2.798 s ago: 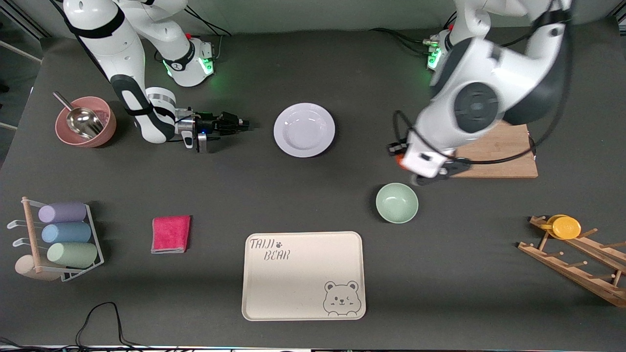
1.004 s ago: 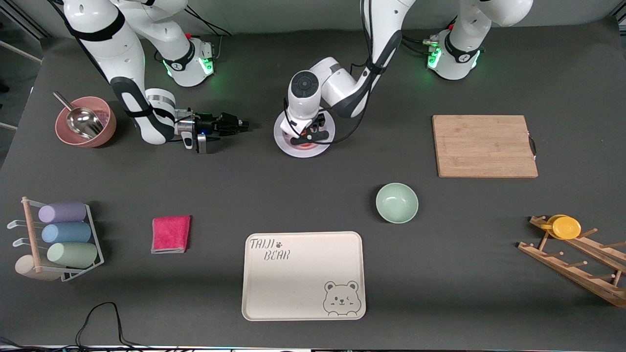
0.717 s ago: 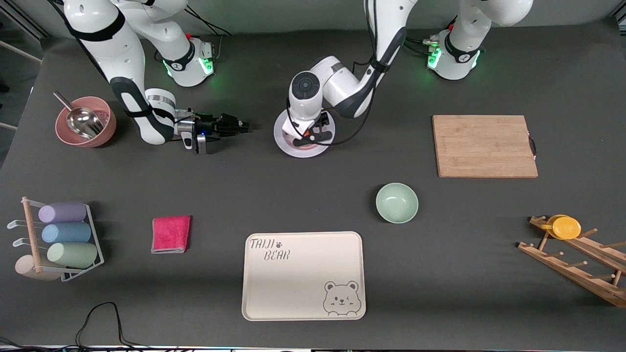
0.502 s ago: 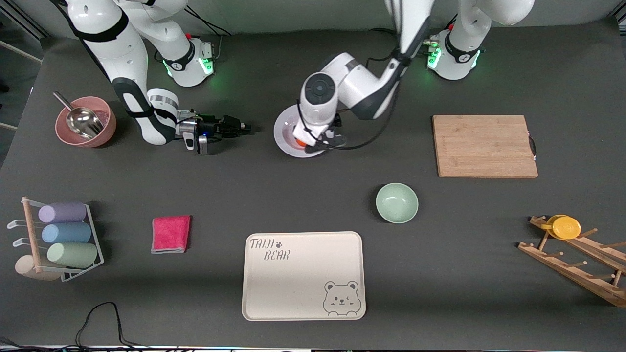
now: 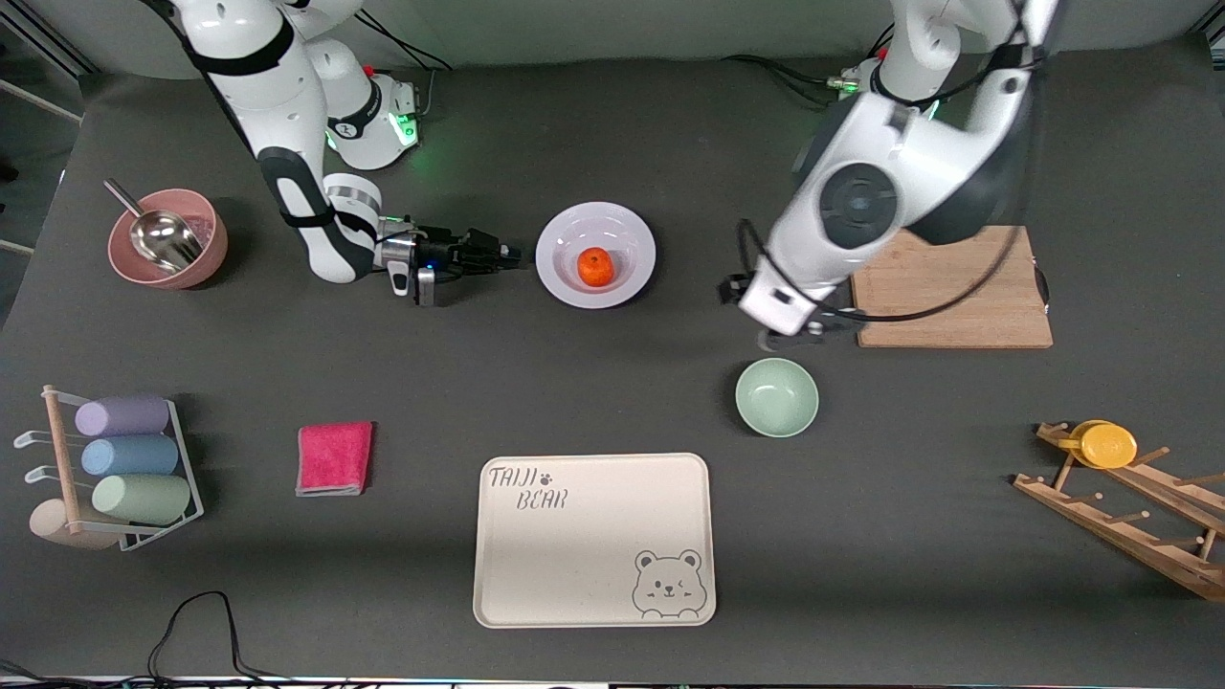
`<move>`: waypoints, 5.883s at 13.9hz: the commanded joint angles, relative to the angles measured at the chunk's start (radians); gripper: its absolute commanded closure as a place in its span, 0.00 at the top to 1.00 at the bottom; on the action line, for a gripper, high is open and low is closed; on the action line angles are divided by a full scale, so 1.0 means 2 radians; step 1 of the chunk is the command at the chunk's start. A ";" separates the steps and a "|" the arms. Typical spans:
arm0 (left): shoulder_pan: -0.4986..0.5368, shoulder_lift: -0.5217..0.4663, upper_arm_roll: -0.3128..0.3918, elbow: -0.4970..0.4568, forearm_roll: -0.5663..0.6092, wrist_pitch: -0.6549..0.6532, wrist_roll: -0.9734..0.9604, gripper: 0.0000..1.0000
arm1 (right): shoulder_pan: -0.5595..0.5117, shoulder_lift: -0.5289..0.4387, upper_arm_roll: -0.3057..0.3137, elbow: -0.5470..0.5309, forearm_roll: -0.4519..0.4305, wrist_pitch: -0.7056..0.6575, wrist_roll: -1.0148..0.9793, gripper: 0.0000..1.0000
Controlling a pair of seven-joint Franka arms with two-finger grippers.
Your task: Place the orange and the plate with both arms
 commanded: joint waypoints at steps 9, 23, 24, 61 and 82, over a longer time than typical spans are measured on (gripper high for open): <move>0.250 -0.023 -0.047 0.115 0.053 -0.150 0.274 1.00 | 0.039 0.038 0.032 0.041 0.091 -0.003 -0.010 0.30; 0.266 -0.085 -0.053 0.060 0.099 -0.146 0.268 1.00 | -0.042 -0.139 0.031 0.041 -0.054 0.001 0.146 0.00; 0.267 -0.083 -0.053 0.066 0.098 -0.145 0.268 1.00 | -0.043 -0.142 0.031 0.046 -0.055 0.001 0.150 0.00; 0.286 -0.078 -0.045 0.139 0.091 -0.132 0.289 1.00 | -0.106 0.384 -0.024 0.786 -0.094 0.032 0.397 0.67; 0.299 -0.078 -0.030 0.123 0.069 -0.137 0.303 1.00 | -0.154 0.018 -0.029 0.712 -0.843 -0.149 0.668 1.00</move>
